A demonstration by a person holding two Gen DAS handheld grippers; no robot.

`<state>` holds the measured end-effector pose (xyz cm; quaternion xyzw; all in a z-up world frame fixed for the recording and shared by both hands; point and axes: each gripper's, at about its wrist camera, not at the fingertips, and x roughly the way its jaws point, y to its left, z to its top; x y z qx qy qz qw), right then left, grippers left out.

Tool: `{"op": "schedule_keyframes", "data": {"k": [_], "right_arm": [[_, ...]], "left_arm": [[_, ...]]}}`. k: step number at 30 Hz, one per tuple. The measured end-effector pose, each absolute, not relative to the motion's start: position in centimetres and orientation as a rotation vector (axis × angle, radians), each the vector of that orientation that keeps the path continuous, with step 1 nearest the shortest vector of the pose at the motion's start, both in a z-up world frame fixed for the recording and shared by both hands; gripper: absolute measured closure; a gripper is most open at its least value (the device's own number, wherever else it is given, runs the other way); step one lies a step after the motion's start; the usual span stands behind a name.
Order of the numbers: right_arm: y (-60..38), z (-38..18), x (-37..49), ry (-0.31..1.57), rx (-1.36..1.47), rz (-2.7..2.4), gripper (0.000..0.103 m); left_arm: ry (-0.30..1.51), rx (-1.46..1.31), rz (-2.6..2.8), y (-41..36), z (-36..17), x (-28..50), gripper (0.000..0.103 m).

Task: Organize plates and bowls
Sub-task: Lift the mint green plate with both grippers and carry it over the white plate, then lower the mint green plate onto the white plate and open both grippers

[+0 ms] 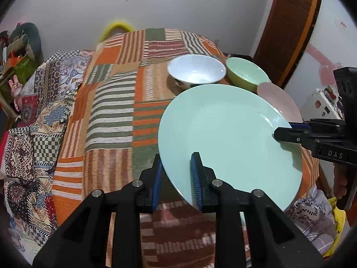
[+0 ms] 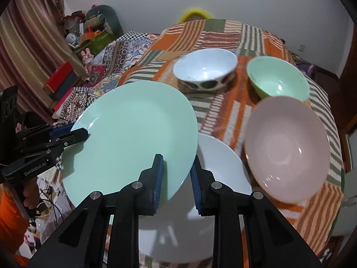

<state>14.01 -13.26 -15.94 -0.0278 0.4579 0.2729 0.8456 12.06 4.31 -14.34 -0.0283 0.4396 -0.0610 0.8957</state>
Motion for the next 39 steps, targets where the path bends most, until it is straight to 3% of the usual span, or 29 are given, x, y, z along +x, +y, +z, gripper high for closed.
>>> {"op": "schedule_keyframes", "data": {"k": [23,39], "right_arm": [[-18.9,-20.0,12.2,1.078,0.026,0.497,0.081],[-19.0,-20.4,12.1,1.091,0.005,0.489,0.081]], "left_arm": [[1.047,0.002,-0.208,-1.4,-19.4,13.3,0.078],[1.029,0.088,-0.19,-2.5,-20.1,13.8,0.078]]}}
